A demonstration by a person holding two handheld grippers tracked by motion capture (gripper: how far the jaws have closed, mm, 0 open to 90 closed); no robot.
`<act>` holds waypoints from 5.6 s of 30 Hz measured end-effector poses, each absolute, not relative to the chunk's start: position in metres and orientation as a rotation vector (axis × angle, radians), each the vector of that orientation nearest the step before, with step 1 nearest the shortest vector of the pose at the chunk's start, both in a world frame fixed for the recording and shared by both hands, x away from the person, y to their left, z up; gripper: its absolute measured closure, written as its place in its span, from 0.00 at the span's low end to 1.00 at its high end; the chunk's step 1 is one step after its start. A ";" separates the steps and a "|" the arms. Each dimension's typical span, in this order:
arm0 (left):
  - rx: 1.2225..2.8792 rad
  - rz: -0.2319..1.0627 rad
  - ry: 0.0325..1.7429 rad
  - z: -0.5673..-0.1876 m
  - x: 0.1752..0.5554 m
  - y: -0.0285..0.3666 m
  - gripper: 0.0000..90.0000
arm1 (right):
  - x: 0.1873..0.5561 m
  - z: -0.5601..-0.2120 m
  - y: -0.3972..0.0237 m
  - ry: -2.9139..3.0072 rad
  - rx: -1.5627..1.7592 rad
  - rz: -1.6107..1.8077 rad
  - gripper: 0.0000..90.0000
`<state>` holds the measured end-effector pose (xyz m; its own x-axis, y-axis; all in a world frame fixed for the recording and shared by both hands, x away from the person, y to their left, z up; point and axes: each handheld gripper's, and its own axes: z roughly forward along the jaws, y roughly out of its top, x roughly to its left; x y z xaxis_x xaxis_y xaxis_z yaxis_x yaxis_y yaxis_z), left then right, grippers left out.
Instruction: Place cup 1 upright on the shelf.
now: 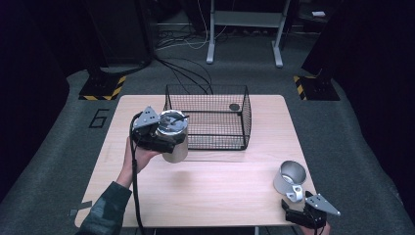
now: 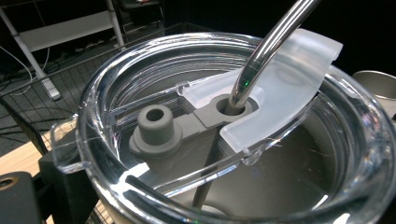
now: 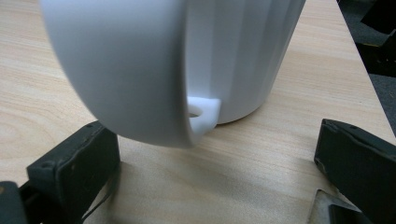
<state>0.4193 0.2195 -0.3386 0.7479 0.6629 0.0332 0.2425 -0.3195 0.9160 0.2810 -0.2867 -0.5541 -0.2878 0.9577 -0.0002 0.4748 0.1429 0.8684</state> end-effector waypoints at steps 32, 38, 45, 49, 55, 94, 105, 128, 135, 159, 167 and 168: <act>1.872 0.538 0.690 -0.311 0.462 0.196 0.04 | 0.281 -0.554 -0.287 1.841 1.366 1.074 0.00; 1.859 0.552 0.701 -0.308 0.470 0.193 0.04 | 0.281 -0.554 -0.287 1.841 1.366 1.075 0.00; 1.856 0.558 0.708 -0.305 0.478 0.188 0.04 | 0.281 -0.554 -0.287 1.843 1.365 1.074 0.00; 1.855 0.566 0.713 -0.305 0.485 0.187 0.04 | 0.281 -0.554 -0.287 1.846 1.365 1.075 0.00; 1.865 0.570 0.731 -0.307 0.495 0.186 0.04 | 0.281 -0.554 -0.287 1.842 1.365 1.074 0.00; 1.870 0.545 0.881 -0.343 0.549 0.161 0.04 | 0.281 -0.555 -0.287 1.838 1.369 1.081 0.00; 1.866 0.546 0.937 -0.356 0.559 0.158 0.04 | 0.281 -0.555 -0.287 1.834 1.370 1.078 0.00; 1.895 0.540 1.009 -0.384 0.567 0.155 0.04 | 0.281 -0.555 -0.288 1.843 1.360 1.081 0.00; 1.884 0.527 1.048 -0.394 0.569 0.156 0.04 | 0.281 -0.555 -0.288 1.844 1.360 1.080 0.00; 1.894 0.545 1.074 -0.412 0.570 0.149 0.04 | 0.281 -0.555 -0.288 1.846 1.357 1.079 0.00; 1.900 0.593 1.054 -0.417 0.557 0.149 0.04 | 0.281 -0.555 -0.288 1.846 1.357 1.078 0.00; 1.899 0.592 1.058 -0.417 0.556 0.150 0.04 | 0.281 -0.555 -0.288 1.847 1.360 1.076 0.00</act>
